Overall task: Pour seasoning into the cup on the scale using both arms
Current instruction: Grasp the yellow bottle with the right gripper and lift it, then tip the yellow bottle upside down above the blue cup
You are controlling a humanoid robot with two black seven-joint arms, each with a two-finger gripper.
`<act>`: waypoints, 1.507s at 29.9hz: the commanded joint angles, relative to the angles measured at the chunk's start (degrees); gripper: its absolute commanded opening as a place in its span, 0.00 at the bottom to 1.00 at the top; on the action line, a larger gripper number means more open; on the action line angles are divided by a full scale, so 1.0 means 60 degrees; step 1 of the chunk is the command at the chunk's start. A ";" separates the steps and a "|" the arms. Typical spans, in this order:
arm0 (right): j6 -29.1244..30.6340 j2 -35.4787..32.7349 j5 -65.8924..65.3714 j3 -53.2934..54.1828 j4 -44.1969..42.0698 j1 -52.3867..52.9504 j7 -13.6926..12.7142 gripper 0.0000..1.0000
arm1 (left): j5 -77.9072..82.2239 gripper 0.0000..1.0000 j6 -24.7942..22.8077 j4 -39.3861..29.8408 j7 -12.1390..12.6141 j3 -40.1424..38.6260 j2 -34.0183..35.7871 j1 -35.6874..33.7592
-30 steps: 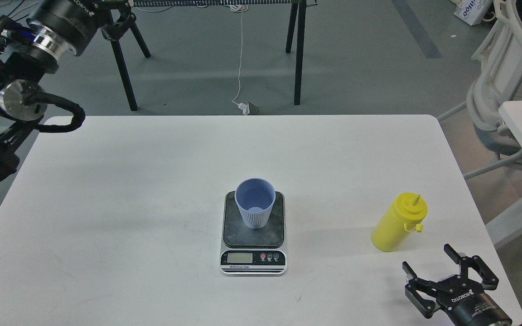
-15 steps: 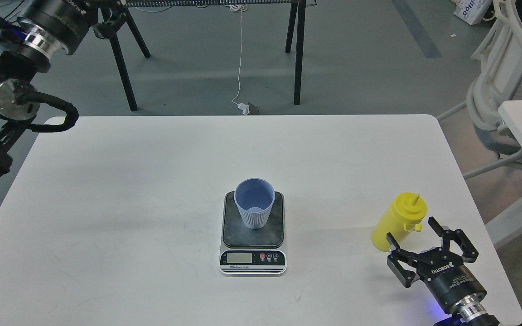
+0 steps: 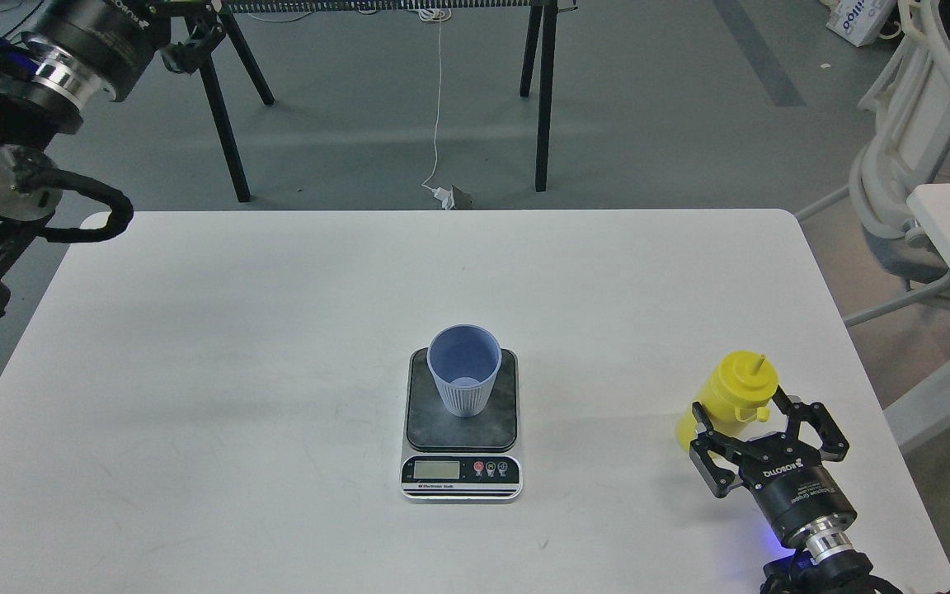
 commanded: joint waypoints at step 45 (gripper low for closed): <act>-0.2555 -0.1549 -0.7707 -0.5714 -0.0285 1.0648 -0.0101 0.38 | -0.0021 0.99 0.0035 -0.0659 -0.0037 -0.0446 0.0881 0.0153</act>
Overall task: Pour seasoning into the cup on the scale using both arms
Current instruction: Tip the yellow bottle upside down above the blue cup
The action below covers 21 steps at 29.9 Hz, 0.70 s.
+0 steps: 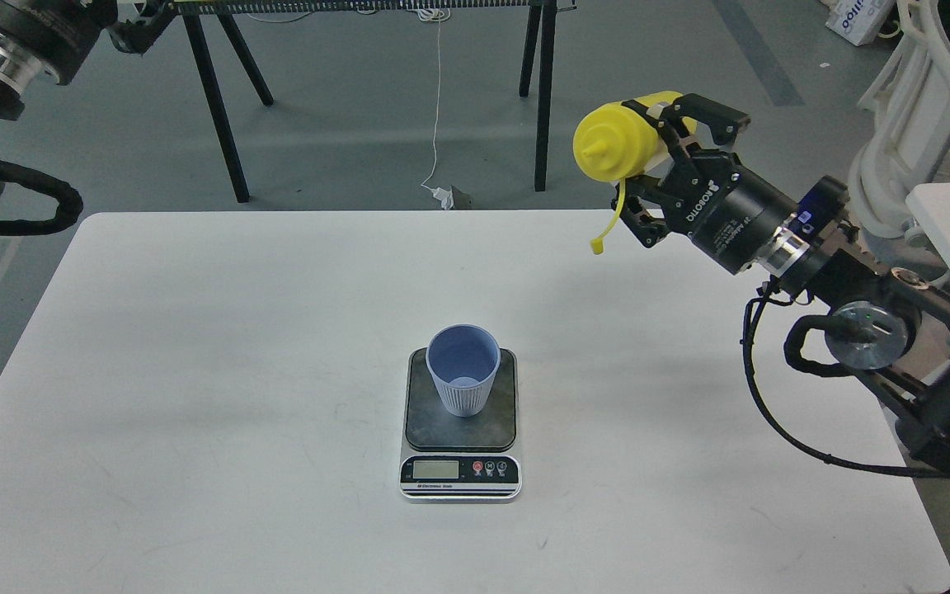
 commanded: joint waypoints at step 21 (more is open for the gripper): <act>-0.2712 0.1089 -0.5849 -0.6899 -0.0112 0.5801 -0.0467 0.31 | -0.0032 0.99 0.0012 -0.0012 -0.0027 -0.0359 0.0181 0.0090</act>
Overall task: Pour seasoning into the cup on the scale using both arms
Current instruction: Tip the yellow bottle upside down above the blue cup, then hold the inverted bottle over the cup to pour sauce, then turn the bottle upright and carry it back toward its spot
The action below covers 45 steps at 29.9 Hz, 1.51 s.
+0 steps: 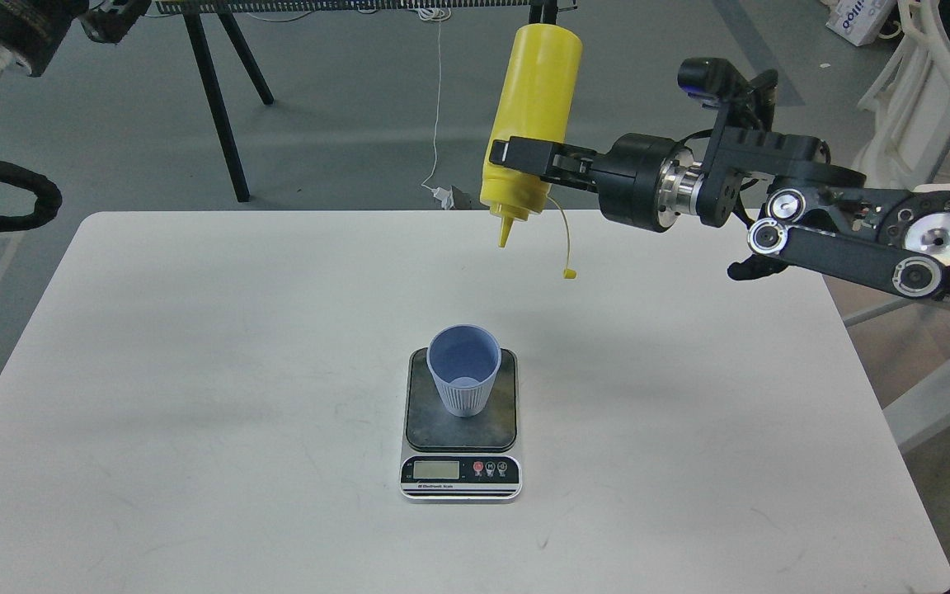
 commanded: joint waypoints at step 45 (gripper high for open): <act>-0.2107 0.1004 -0.1108 -0.1851 -0.0172 -0.0024 -0.0044 0.25 | -0.0015 0.99 0.0056 0.0001 -0.0355 -0.0244 0.0018 -0.0010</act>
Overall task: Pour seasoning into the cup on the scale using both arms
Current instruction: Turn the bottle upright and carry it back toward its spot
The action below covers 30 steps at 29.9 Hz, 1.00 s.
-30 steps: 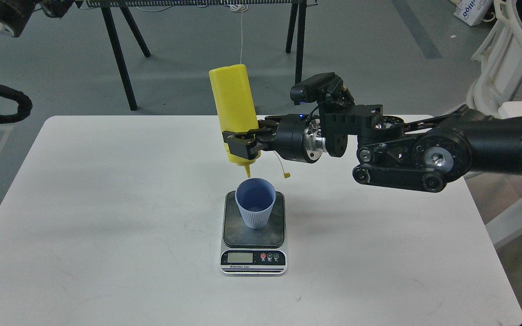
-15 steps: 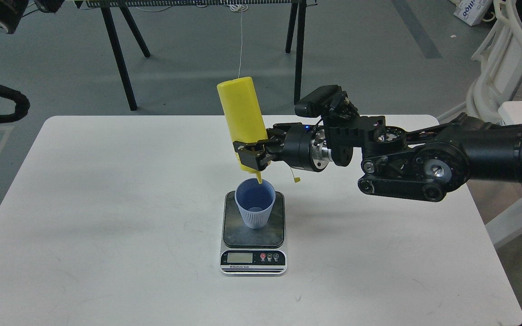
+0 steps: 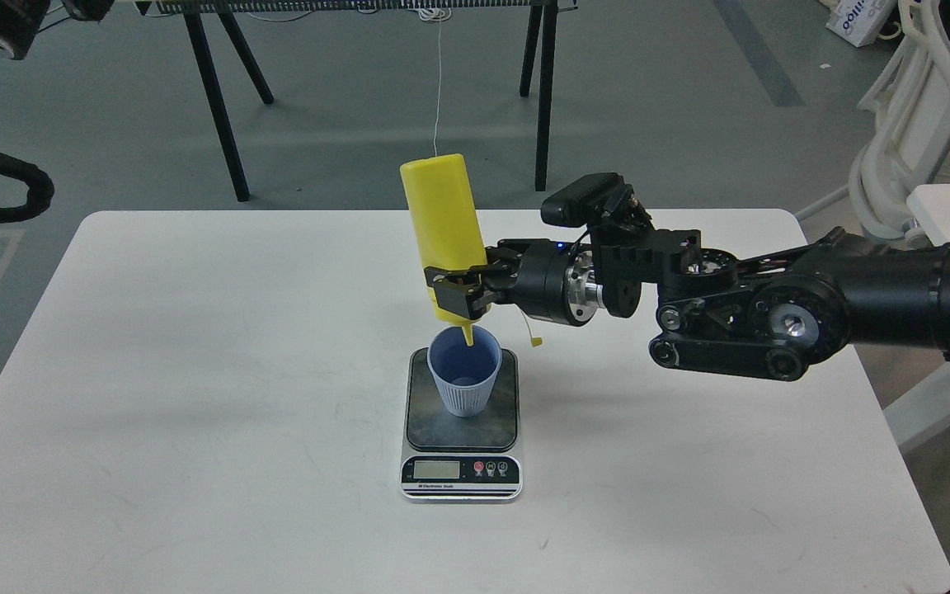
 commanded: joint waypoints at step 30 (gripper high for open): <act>0.5297 -0.4287 1.1100 1.0668 0.1854 -0.9845 0.0704 0.24 | -0.0155 0.99 -0.0298 0.1206 0.0117 -0.0172 -0.0550 0.0862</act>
